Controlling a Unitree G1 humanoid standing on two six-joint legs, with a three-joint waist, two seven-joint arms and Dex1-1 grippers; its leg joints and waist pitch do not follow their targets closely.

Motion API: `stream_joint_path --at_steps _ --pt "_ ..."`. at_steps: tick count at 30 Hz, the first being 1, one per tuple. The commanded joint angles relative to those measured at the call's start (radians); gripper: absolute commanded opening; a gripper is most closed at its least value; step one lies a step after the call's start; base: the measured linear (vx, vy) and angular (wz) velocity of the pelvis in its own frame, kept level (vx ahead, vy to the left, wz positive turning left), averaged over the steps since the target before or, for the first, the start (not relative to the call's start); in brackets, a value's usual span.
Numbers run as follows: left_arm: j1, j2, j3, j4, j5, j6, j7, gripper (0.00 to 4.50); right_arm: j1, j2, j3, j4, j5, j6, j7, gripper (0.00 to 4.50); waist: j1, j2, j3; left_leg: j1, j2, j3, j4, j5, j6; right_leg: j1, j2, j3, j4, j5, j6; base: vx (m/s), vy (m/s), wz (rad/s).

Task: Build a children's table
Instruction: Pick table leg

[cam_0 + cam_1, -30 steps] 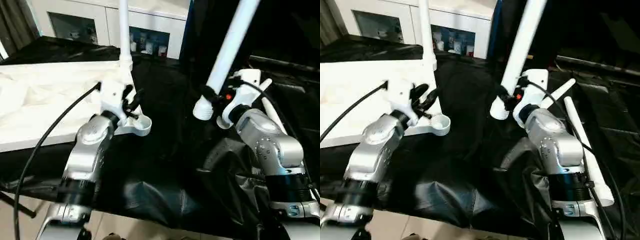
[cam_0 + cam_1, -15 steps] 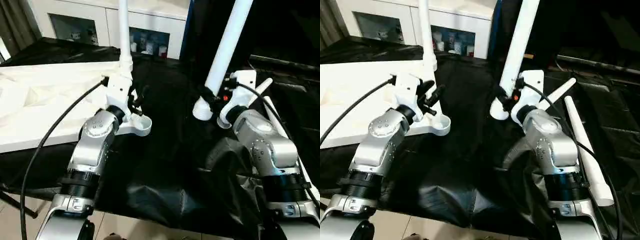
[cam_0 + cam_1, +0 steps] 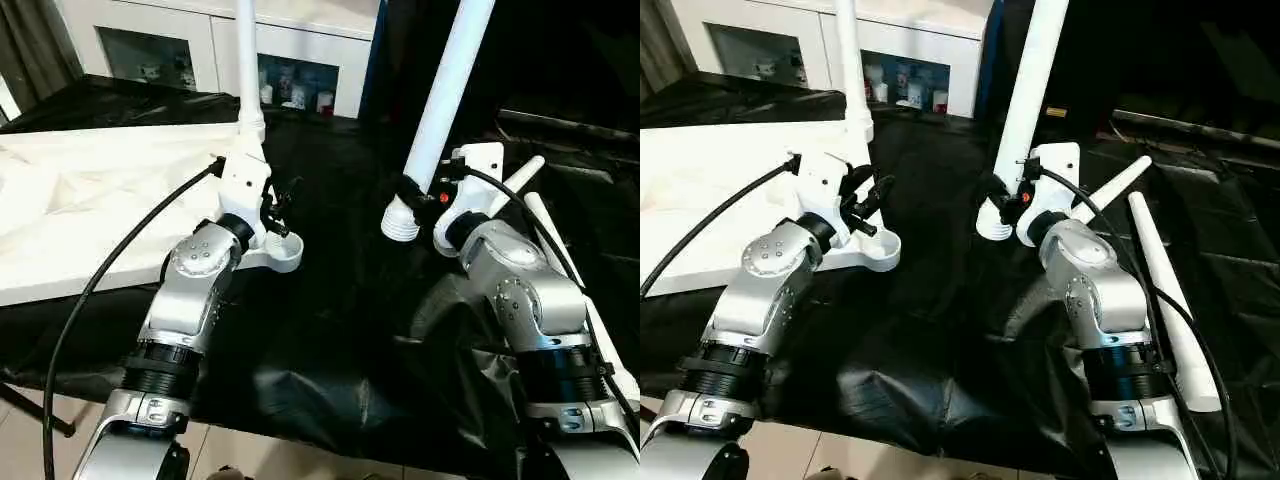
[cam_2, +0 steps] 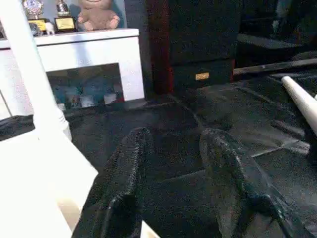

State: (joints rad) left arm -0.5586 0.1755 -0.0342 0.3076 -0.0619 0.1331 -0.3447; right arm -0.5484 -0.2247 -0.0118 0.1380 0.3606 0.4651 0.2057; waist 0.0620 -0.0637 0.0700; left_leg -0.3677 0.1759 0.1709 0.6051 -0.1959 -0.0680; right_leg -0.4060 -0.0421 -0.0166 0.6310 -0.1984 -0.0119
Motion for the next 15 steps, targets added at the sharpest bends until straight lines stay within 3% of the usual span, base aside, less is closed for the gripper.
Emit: stream_joint_path --at_steps 1,8,9,15 --pt "-0.001 -0.002 -0.015 0.009 0.014 -0.007 -0.005 1.94 0.005 -0.002 -0.005 -0.011 -0.010 -0.019 0.007 1.89 0.005 0.020 -0.083 0.011 0.041 -0.011 -0.060 -0.057 0.000 0.067 -0.077 0.040 -0.054 0.080 -0.220 0.000 0.000 0.00" --pt "0.014 -0.002 -0.022 0.000 0.017 -0.003 -0.008 1.94 0.010 0.005 -0.001 -0.012 -0.023 -0.018 0.015 1.89 0.005 0.022 -0.083 0.012 0.041 -0.011 -0.060 -0.061 0.001 0.066 -0.077 0.040 -0.054 0.077 -0.221 0.000 0.000 0.00" --pt "0.014 -0.002 -0.023 0.000 0.017 -0.002 -0.007 1.94 0.008 0.005 -0.002 -0.011 -0.025 -0.018 0.016 1.89 0.004 0.015 -0.083 0.011 0.041 -0.010 -0.060 -0.058 0.003 0.067 -0.077 0.040 -0.055 0.079 -0.221 0.000 0.000 0.00" --pt "0.013 -0.006 -0.027 0.008 0.018 -0.003 -0.004 1.94 0.001 0.015 -0.002 0.001 -0.038 -0.022 0.019 1.89 0.005 0.018 -0.082 0.012 0.042 -0.010 -0.060 -0.056 0.007 0.065 -0.078 0.040 -0.055 0.067 -0.222 0.000 0.000 0.00"
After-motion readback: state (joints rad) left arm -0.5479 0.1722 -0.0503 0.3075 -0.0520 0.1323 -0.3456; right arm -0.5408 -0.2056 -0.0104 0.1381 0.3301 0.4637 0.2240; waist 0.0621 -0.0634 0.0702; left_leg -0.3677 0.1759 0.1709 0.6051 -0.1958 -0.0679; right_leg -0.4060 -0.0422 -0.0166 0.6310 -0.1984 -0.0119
